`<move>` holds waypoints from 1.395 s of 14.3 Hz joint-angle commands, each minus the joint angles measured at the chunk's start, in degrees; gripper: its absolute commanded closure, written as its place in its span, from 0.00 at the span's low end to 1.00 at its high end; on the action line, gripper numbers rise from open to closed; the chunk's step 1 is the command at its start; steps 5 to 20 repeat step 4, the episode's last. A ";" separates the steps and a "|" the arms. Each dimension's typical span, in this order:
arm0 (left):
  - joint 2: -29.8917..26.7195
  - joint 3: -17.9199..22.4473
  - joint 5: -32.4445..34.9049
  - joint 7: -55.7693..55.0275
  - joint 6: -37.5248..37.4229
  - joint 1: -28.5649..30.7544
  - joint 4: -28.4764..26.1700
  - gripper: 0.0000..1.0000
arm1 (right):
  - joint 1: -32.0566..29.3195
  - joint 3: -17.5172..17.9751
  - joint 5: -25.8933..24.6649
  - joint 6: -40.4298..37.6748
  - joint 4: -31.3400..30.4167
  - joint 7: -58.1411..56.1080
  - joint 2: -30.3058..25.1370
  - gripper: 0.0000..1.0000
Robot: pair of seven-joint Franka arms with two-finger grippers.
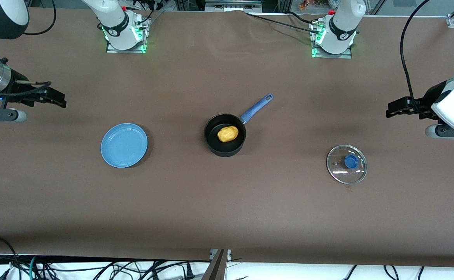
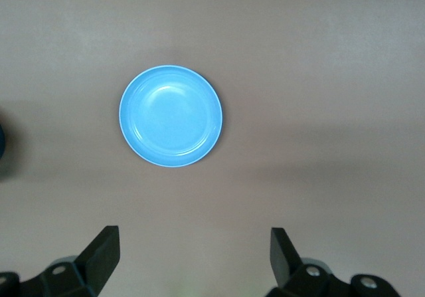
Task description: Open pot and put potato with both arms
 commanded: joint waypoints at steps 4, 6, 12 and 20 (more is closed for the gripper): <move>0.17 -0.38 1.25 -0.53 -1.11 0.00 1.25 0.00 | -1.95 1.83 -0.32 0.34 -1.11 -2.15 -2.33 0.00; 0.17 -0.38 1.25 -0.53 -1.11 0.00 1.25 0.00 | -1.95 1.83 -0.32 0.34 -1.11 -2.15 -2.33 0.00; 0.17 -0.38 1.25 -0.53 -1.11 0.00 1.25 0.00 | -1.95 1.83 -0.32 0.34 -1.11 -2.15 -2.33 0.00; 0.17 -0.38 1.25 -0.53 -1.11 0.00 1.25 0.00 | -1.95 1.83 -0.32 0.34 -1.11 -2.15 -2.33 0.00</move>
